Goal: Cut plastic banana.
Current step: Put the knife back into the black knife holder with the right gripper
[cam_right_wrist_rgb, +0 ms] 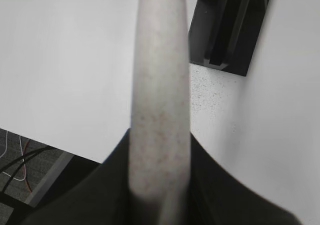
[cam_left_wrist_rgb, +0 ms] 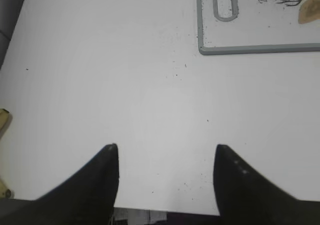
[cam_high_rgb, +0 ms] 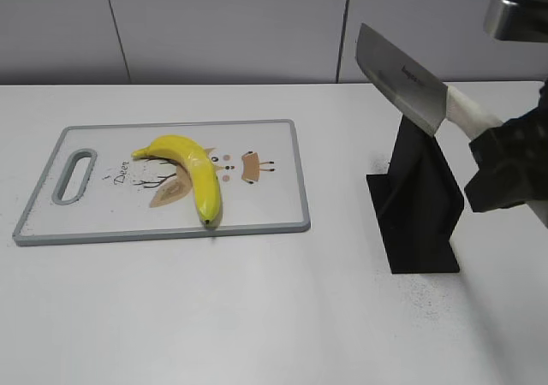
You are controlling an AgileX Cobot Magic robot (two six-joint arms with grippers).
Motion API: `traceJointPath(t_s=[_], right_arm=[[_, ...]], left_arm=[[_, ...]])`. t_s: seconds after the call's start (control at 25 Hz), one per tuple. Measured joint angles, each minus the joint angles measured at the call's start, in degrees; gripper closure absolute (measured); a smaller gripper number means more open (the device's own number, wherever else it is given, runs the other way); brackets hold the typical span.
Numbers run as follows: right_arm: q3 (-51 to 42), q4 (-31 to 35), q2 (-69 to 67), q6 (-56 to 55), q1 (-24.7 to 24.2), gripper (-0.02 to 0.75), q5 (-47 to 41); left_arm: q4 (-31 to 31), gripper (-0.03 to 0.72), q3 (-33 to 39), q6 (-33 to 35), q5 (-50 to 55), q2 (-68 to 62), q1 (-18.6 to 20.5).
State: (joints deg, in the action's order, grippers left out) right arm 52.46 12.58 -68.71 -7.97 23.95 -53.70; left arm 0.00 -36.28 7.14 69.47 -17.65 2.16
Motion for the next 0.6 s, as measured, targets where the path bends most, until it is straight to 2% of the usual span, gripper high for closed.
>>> traceJointPath(t_s=[0.36, 0.6], right_arm=[[-8.6, 0.0, 8.6, -4.9, 0.0, 0.542, 2.4], [-14.7, 0.0, 15.5, -8.1, 0.0, 0.542, 4.3]], left_arm=[[0.0, 0.111, 5.3, -0.1, 0.1, 16.2, 0.0], [-0.3, 0.111, 6.6, -0.2, -4.0, 18.0, 0.0]])
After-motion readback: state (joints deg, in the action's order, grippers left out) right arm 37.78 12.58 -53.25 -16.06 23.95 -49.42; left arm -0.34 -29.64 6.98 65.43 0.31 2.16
